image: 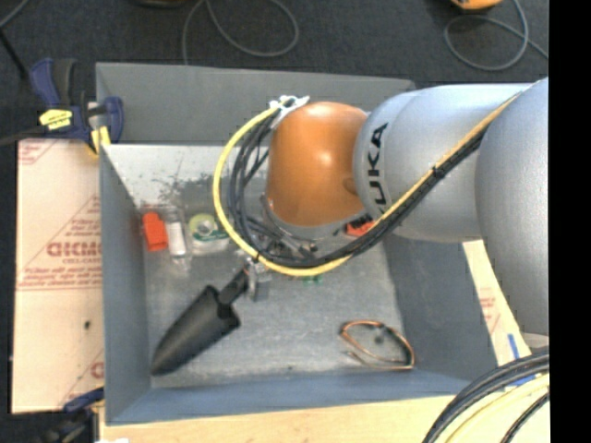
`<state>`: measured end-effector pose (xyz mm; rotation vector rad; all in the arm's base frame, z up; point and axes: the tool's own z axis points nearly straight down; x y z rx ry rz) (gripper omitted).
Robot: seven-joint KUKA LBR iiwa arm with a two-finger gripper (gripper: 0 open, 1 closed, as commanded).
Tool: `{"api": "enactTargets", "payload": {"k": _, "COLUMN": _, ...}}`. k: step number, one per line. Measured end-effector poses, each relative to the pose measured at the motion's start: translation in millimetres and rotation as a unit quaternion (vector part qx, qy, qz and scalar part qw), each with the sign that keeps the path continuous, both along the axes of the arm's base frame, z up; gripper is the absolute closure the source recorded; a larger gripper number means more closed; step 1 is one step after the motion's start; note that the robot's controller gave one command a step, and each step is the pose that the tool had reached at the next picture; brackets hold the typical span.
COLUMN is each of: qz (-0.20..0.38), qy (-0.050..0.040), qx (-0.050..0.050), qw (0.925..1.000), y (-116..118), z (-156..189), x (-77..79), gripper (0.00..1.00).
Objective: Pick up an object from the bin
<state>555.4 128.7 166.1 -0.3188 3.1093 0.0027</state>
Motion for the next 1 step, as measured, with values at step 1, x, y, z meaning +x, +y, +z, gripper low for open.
{"api": "enactTargets", "payload": {"k": 1, "qz": -0.017, "qy": -0.001, "qx": 0.001, "qw": 0.9999, "y": 9.8, "z": 77.8, "x": 4.6, "gripper": 1.0}}
